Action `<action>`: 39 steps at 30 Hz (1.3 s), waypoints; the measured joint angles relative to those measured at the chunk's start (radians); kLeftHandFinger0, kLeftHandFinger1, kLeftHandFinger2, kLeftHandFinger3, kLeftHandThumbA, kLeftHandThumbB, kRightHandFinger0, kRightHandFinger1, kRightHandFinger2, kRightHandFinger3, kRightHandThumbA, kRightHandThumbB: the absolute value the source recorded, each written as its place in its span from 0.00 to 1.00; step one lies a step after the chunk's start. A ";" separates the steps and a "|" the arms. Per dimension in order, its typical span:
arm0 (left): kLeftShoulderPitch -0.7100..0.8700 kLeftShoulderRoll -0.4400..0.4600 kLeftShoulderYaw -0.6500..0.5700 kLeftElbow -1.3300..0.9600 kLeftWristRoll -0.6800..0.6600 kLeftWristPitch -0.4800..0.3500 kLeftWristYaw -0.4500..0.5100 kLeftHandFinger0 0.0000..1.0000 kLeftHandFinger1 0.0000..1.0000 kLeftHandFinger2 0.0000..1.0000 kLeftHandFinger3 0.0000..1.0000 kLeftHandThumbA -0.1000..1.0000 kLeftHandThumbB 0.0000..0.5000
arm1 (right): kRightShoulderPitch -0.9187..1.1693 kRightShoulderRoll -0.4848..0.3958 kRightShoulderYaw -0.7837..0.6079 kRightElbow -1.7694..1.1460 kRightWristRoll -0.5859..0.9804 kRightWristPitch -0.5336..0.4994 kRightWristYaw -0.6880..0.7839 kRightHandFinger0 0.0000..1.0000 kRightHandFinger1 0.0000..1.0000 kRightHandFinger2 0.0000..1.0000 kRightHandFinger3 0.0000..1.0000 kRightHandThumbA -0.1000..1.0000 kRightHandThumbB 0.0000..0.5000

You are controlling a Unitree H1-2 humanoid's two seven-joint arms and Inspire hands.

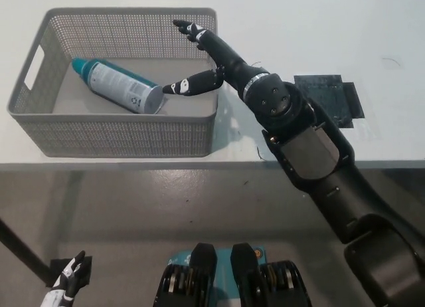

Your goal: Use the right hand to pick up an air purifying spray and put it inside a container

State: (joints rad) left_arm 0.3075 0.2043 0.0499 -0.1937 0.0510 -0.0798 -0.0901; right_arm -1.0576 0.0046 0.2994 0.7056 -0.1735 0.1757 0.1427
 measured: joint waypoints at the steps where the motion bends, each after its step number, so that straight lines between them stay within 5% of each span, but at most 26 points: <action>1: 0.000 0.000 0.000 0.000 0.000 0.000 0.000 1.00 1.00 1.00 1.00 1.00 0.64 | 0.001 0.001 -0.007 -0.006 0.001 0.001 -0.001 1.00 1.00 1.00 1.00 1.00 1.00; 7: -0.006 0.003 0.002 0.001 0.000 0.000 -0.002 1.00 1.00 1.00 1.00 1.00 0.78 | 0.008 -0.014 -0.068 -0.124 0.004 0.007 -0.003 1.00 1.00 1.00 1.00 1.00 1.00; 11: -0.014 0.003 0.006 0.004 -0.001 0.000 -0.007 1.00 1.00 1.00 1.00 1.00 0.70 | 0.029 -0.048 -0.089 -0.284 0.003 0.009 -0.002 1.00 1.00 1.00 1.00 1.00 1.00; 22: -0.010 0.004 0.014 0.010 -0.002 0.000 -0.008 1.00 1.00 1.00 1.00 1.00 0.70 | 0.197 -0.158 -0.128 -0.701 0.003 0.019 0.008 1.00 1.00 1.00 1.00 1.00 1.00; 25: -0.006 0.003 0.015 0.010 -0.002 0.001 -0.008 1.00 1.00 1.00 1.00 1.00 0.73 | 0.284 -0.186 -0.148 -0.810 0.007 0.023 0.010 1.00 1.00 1.00 1.00 1.00 1.00; 28: -0.002 0.003 0.017 0.012 -0.002 0.000 -0.008 1.00 1.00 1.00 1.00 1.00 0.81 | 0.423 -0.224 -0.182 -0.937 0.015 0.022 0.012 1.00 1.00 1.00 1.00 1.00 0.86; 34: 0.011 0.003 0.034 0.017 -0.006 0.000 -0.008 1.00 1.00 1.00 1.00 1.00 0.90 | 0.746 -0.292 -0.248 -1.076 0.045 -0.005 0.016 1.00 1.00 1.00 1.00 1.00 0.83; 39: 0.010 0.003 0.064 0.021 -0.010 0.000 -0.008 1.00 1.00 1.00 1.00 1.00 0.86 | 1.043 -0.321 -0.285 -1.033 0.056 -0.086 0.015 1.00 1.00 1.00 1.00 1.00 0.82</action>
State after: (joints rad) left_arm 0.3177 0.2074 0.1143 -0.1729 0.0412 -0.0799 -0.0982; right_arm -0.0147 -0.3165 0.0140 -0.3278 -0.1175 0.0896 0.1574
